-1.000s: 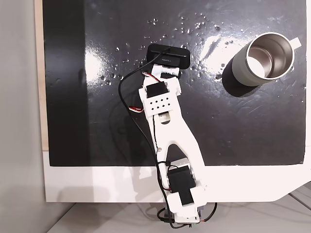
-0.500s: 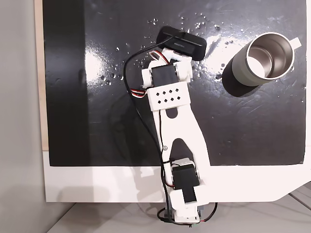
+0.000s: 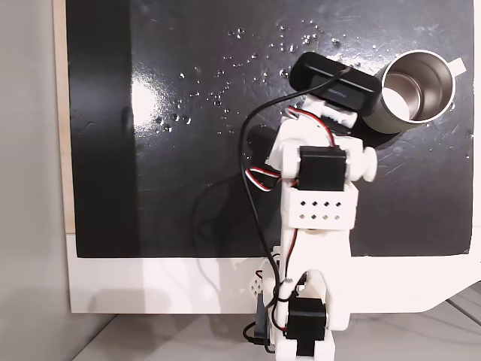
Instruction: Grasp a pengrip and put it in the cup.
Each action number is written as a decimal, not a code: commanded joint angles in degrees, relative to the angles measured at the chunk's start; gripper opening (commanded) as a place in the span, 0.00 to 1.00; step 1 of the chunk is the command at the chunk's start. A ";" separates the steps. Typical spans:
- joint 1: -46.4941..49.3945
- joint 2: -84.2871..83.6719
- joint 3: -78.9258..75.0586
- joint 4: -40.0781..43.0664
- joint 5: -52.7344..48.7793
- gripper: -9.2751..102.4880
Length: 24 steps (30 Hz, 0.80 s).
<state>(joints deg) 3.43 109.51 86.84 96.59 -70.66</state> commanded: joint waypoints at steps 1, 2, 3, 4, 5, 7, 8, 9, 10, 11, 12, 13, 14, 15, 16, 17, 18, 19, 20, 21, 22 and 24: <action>5.36 3.08 -6.42 -0.26 -2.64 0.08; 6.86 2.90 -7.65 -1.05 -2.99 0.08; 8.26 2.81 -8.79 -2.02 -3.43 0.08; 9.67 2.64 -9.84 -3.08 -3.69 0.08; 10.90 2.20 -11.07 -4.22 -3.69 0.08; 12.83 0.53 -14.50 -5.63 -3.69 0.08; 13.54 -0.62 -16.70 -5.89 -3.52 0.08; 14.24 -2.02 -19.16 -5.98 -3.16 0.08; 14.94 -3.34 -21.62 -6.06 -2.81 0.08; 15.73 -4.66 -23.99 -6.42 -2.29 0.08; 16.61 -5.71 -25.93 -7.38 -1.93 0.08; 17.75 -6.24 -26.89 -9.40 -1.41 0.08; 18.90 -6.33 -26.89 -12.13 -1.14 0.08; 20.04 -6.59 -26.89 -14.41 -1.14 0.08; 21.01 -7.03 -26.89 -15.91 -1.14 0.08; 21.97 -7.65 -26.89 -16.88 -1.58 0.08; 22.59 -8.26 -26.72 -17.40 -2.29 0.08; 23.29 -8.79 -26.19 -18.11 -2.90 0.08; 23.91 -9.14 -25.05 -19.16 -3.60 0.08; 24.61 -9.23 -23.55 -20.48 -4.31 0.08; 25.31 -9.32 -21.97 -22.06 -4.83 0.08; 26.54 -9.58 -19.16 -25.05 -5.71 0.08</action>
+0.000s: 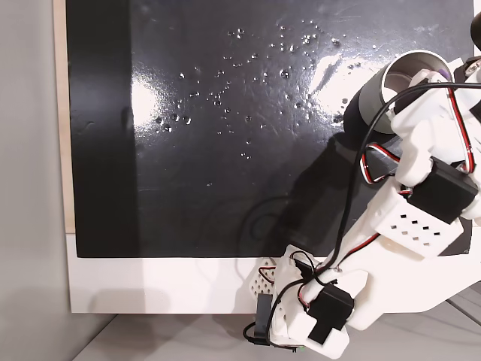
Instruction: Grasp a pengrip and put it in the cup.
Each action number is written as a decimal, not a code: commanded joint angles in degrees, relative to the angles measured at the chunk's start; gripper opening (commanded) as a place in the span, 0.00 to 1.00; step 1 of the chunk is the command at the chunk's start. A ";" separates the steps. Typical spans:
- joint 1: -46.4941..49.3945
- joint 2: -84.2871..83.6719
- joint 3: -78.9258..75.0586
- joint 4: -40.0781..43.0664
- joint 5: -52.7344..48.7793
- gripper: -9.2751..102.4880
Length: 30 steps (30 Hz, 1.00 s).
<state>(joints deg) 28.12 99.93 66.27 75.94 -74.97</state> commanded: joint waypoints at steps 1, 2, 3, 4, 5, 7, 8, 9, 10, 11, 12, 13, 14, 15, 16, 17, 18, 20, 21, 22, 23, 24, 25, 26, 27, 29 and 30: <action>2.37 -0.44 2.37 -5.45 -1.67 0.08; 2.72 -1.05 2.99 -6.24 -1.76 0.08; 2.99 -1.67 3.25 -6.94 -1.76 0.08; 3.16 -2.37 3.34 -7.65 -1.76 0.08; 3.34 -3.08 3.25 -8.26 -1.76 0.08; 3.52 -4.22 3.25 -9.76 -1.76 0.08; 3.69 -4.75 3.25 -10.11 -1.76 0.08; 3.69 -5.19 3.25 -10.28 -1.76 0.08; 3.78 -5.54 3.25 -10.37 -1.76 0.08; 3.87 -5.80 3.34 -10.46 -1.67 0.08; 3.96 -6.06 3.43 -10.63 -1.67 0.08; 3.96 -6.24 3.43 -10.81 -1.67 0.08; 3.96 -6.42 3.43 -10.99 -1.58 0.08; 3.96 -6.50 3.43 -11.25 -1.49 0.10; 3.87 -6.50 3.43 -11.51 -1.32 0.14; 3.87 -6.50 3.34 -11.87 -1.05 0.18; 3.78 -6.50 3.34 -12.04 -0.97 0.22; 3.69 -6.50 3.25 -12.13 -0.88 0.26; 3.69 -6.50 3.25 -12.22 -0.88 0.28; 3.69 -6.50 3.34 -12.22 -0.88 0.29; 3.69 -6.50 3.43 -12.22 -0.70 0.31; 3.69 -6.50 3.52 -12.22 -0.70 0.32; 3.69 -6.50 3.52 -12.22 -0.62 0.32; 3.69 -6.50 3.52 -12.22 -0.44 0.32; 3.69 -6.50 3.52 -12.22 -0.44 0.32; 3.78 -6.50 3.52 -12.22 -0.44 0.32; 3.87 -6.50 3.43 -12.22 -0.44 0.32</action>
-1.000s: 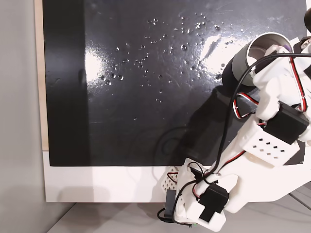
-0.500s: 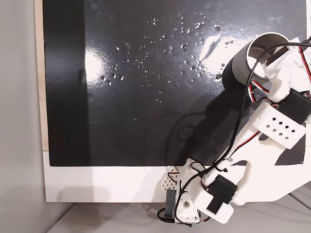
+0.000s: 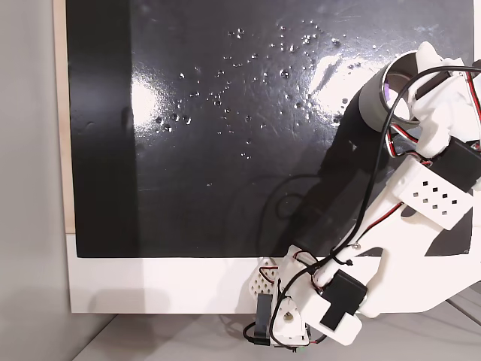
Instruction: Grasp a pengrip and put it in the cup.
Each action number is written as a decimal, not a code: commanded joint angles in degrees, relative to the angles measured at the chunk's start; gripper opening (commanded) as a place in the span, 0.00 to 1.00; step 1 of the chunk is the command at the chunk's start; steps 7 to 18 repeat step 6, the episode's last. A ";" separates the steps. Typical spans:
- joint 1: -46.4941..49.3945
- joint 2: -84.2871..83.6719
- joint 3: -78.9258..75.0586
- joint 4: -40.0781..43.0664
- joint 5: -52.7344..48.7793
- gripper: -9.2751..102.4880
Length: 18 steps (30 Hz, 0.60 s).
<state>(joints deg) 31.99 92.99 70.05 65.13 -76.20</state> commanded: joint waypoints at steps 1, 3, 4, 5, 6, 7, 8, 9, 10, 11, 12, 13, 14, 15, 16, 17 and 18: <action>0.00 0.44 -0.44 -1.41 0.70 0.32; 0.00 0.44 -0.53 -1.41 0.70 0.32; 0.00 0.53 -0.53 -1.41 0.70 0.32; 0.00 0.62 -0.53 -1.41 0.70 0.32; 0.00 0.70 -0.53 -1.41 0.70 0.32; 0.00 0.70 -0.53 -1.41 0.70 0.32; 0.00 0.70 -0.53 -1.41 0.70 0.32; 0.00 0.70 -0.53 -1.41 0.70 0.32; 0.00 0.70 -0.53 -1.41 0.70 0.32; 0.00 0.70 -0.53 -1.41 0.70 0.32; 0.00 0.70 -0.53 -1.41 0.70 0.32; 0.00 0.70 -0.53 -1.41 0.70 0.32; 0.00 0.70 -0.53 -1.41 0.70 0.32; 0.00 0.70 -0.53 -1.41 0.70 0.32; 0.00 0.70 -0.53 -1.41 0.70 0.32; 0.00 0.70 -0.53 -1.41 0.70 0.32; 0.00 0.70 -0.53 -1.41 0.70 0.32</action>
